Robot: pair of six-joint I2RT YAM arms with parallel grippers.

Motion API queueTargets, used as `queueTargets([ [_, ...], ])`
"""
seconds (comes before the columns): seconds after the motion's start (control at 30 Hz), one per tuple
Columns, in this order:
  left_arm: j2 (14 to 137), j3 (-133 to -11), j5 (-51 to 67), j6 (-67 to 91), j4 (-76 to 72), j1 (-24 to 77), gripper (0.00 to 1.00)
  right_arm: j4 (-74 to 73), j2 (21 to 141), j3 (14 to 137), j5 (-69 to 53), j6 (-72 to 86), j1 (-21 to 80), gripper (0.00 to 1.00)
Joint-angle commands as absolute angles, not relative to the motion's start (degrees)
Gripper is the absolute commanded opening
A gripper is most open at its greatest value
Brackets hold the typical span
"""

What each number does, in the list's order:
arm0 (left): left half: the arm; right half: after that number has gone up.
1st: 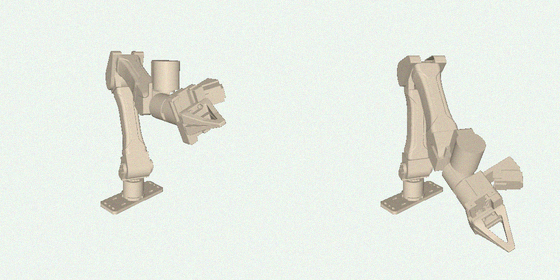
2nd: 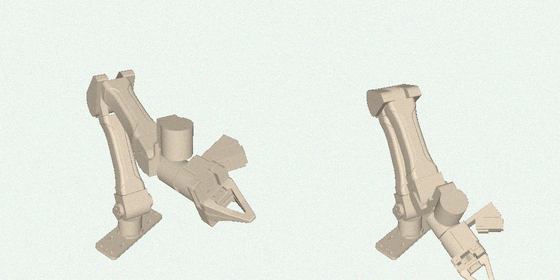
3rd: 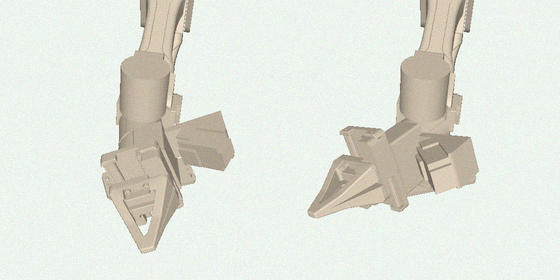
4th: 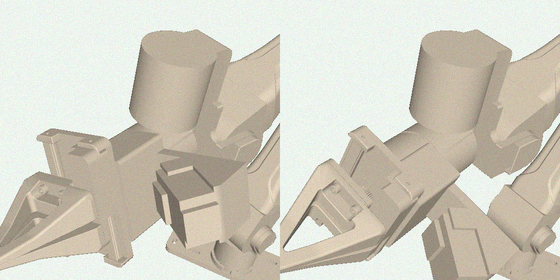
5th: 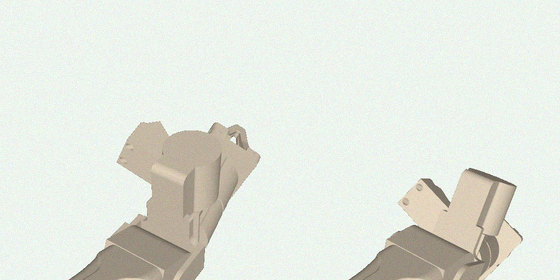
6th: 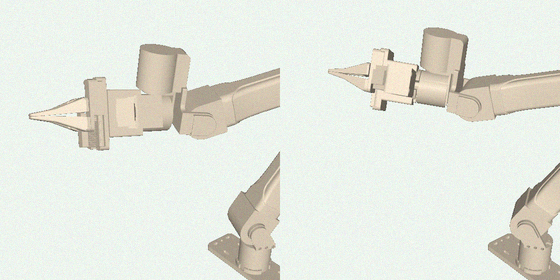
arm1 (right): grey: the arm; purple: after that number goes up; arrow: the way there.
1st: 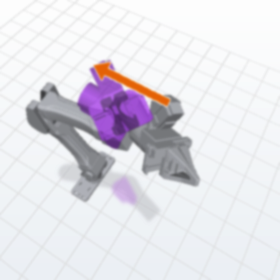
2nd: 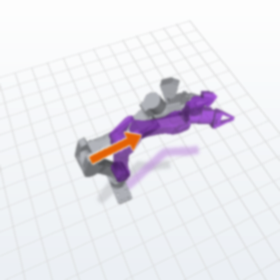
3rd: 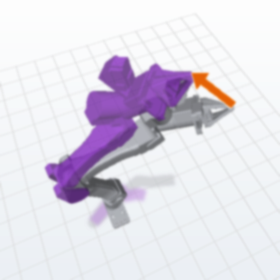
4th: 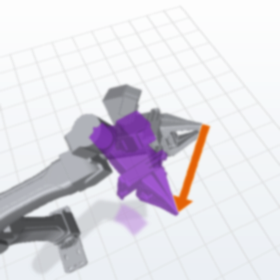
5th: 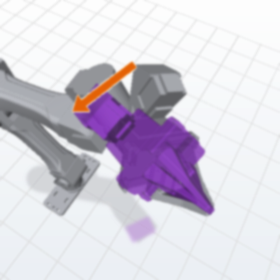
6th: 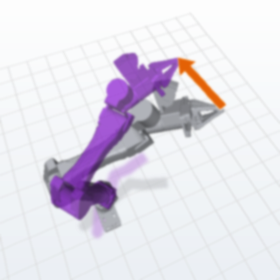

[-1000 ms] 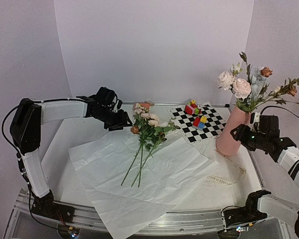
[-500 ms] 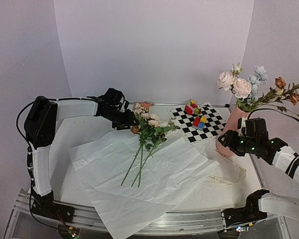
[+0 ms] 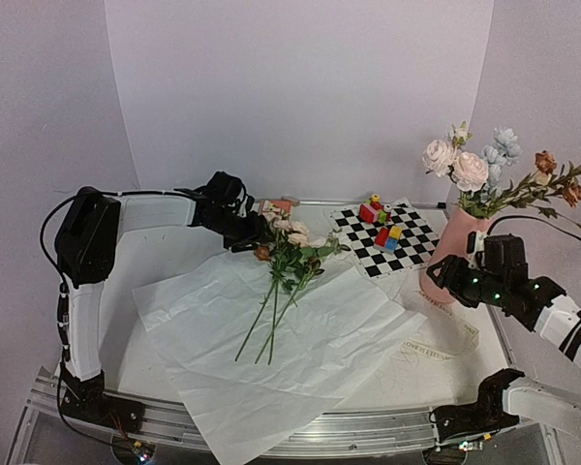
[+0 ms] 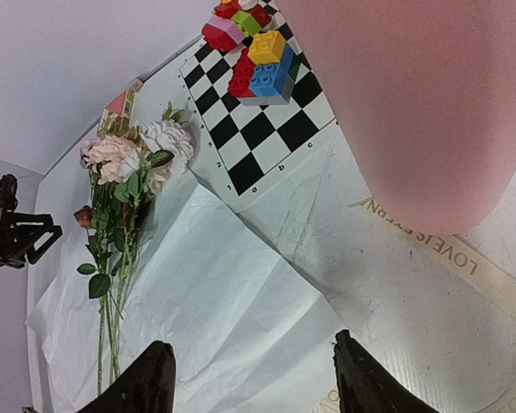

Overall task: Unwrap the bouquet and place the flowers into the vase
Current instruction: Pick up the fake flower from the wrapping paper.

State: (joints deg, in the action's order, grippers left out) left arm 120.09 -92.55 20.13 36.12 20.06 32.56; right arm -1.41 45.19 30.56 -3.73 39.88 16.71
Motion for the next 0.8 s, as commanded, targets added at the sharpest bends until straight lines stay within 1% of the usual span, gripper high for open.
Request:
queueTargets([
  [0.0,120.83,-94.67,20.66,37.49,16.83,32.33,0.61,-1.91,41.47,30.0,-2.8,39.39,16.96,0.64],
  [0.07,121.61,-94.84,20.29,38.52,16.38,32.27,0.6,-1.99,39.82,29.16,-2.93,38.75,16.96,0.63],
  [0.17,123.3,-95.78,20.15,40.49,15.8,32.31,0.48,-3.0,39.05,28.97,-3.0,37.39,16.97,0.63],
  [0.27,124.98,-97.07,19.97,42.18,15.5,32.26,0.4,-3.77,39.46,29.21,-3.48,36.73,17.05,0.62],
  [0.33,125.4,-97.31,19.49,43.29,15.48,32.26,0.41,-3.85,39.27,29.27,-3.55,36.97,17.13,0.62],
  [0.4,125.39,-96.69,18.8,44.76,15.49,32.26,0.45,-3.95,38.93,29.37,-3.27,37.38,17.2,0.62],
  [0.47,125.44,-95.84,18.77,46.0,15.39,32.31,0.47,-4.01,38.85,29.54,-2.99,37.55,17.18,0.62],
  [0.57,126.15,-95.24,19.48,47.14,15.39,32.34,0.44,-4.13,38.85,29.78,-2.59,37.57,17.23,0.62],
  [0.67,126.98,-95.65,19.99,47.79,15.29,32.38,0.39,-4.28,39.16,30.42,-2.48,37.23,17.2,0.62],
  [0.77,127.41,-96.09,20.36,48.47,15.34,32.37,0.39,-4.55,39.66,31.04,-2.55,36.78,17.22,0.62],
])
